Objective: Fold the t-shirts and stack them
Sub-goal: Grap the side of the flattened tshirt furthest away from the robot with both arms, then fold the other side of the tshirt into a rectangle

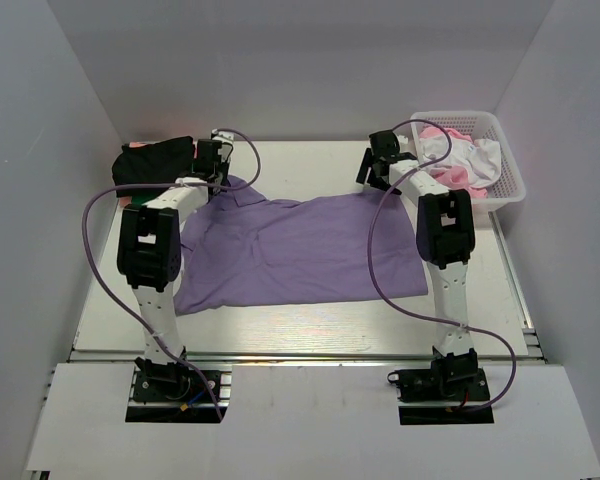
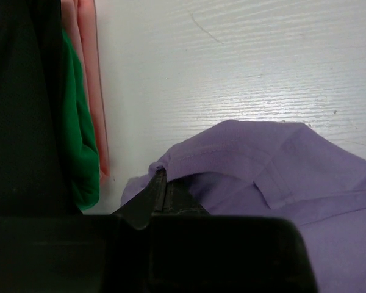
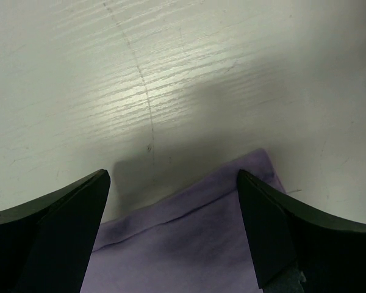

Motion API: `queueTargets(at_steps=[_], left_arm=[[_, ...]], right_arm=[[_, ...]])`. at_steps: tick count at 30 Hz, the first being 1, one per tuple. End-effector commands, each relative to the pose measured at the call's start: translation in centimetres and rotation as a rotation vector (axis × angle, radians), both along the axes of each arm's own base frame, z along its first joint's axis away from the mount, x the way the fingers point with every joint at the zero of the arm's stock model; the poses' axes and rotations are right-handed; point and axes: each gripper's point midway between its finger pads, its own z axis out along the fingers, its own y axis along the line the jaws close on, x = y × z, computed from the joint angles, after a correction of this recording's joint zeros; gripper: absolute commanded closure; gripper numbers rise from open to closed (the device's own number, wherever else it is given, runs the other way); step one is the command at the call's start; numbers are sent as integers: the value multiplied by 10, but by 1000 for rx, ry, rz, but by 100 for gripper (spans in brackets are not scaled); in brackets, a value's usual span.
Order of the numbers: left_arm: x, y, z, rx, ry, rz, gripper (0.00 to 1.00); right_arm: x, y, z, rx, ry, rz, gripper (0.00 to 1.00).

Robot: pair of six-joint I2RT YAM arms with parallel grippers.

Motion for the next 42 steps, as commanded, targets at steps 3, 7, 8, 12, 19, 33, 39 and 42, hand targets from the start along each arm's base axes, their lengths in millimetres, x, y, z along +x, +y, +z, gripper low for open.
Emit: queueTargets(at_steps=[3, 7, 8, 12, 19, 33, 39, 42], left_arm=[[-7, -3, 40, -64, -74, 33, 100], [-24, -9, 43, -106, -65, 40, 100], [-32, -9, 38, -118, -47, 53, 100], [-53, -7, 44, -165, -53, 87, 100], [-95, -7, 31, -228, 34, 135, 100], [-169, 0, 53, -378, 73, 337, 100], [-198, -9, 44, -435, 154, 336, 100], [-215, -4, 47, -433, 183, 378, 100]], right_arm=[[12, -19, 16, -89, -53, -56, 10], [6, -24, 9, -131, -24, -44, 12], [6, -24, 8, -139, -21, -33, 14], [2, -23, 3, -139, -1, -20, 54], [2, -24, 12, -161, -9, 4, 100], [-26, -30, 72, -161, -126, 53, 100], [-40, -28, 70, -143, -99, 84, 100], [-57, -31, 75, -134, -100, 93, 100]])
